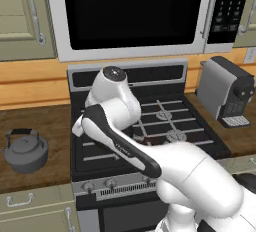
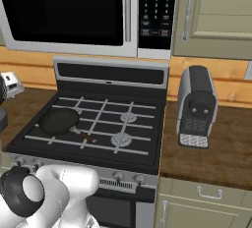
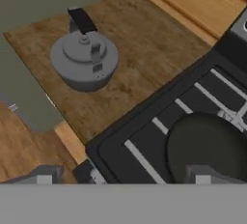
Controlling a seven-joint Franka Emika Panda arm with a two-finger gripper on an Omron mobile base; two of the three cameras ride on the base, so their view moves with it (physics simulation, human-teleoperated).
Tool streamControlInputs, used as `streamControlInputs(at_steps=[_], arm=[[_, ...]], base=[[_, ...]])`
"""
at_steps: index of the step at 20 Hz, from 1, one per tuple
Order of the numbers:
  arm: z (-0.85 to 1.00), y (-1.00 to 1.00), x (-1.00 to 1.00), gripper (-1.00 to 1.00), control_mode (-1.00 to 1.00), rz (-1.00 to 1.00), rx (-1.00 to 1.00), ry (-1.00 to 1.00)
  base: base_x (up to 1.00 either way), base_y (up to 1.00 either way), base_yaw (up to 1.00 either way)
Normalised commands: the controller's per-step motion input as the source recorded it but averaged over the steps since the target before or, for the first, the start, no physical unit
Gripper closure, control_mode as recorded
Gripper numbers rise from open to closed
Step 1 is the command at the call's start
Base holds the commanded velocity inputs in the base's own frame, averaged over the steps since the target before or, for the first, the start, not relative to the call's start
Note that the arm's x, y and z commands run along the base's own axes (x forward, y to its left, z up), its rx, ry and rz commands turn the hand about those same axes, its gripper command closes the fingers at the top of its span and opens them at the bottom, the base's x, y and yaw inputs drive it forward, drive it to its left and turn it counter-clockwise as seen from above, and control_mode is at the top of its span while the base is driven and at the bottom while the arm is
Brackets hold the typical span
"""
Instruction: Pick the kettle from the counter and place it on a stove burner. Then turn the burner on.
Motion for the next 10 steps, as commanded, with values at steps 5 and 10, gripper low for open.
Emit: streamControlInputs(at_steps=[5, 10], arm=[[-0.38, 1.0, 0.06, -1.0, -1.0, 0.37, 0.02, 0.03], [0.0, 1.0, 0.46, -1.0, -1.0, 0.1, -0.02, 0.14]], base=[[0.0, 0.0, 0.0], [0.0, 0.0, 0.0]])
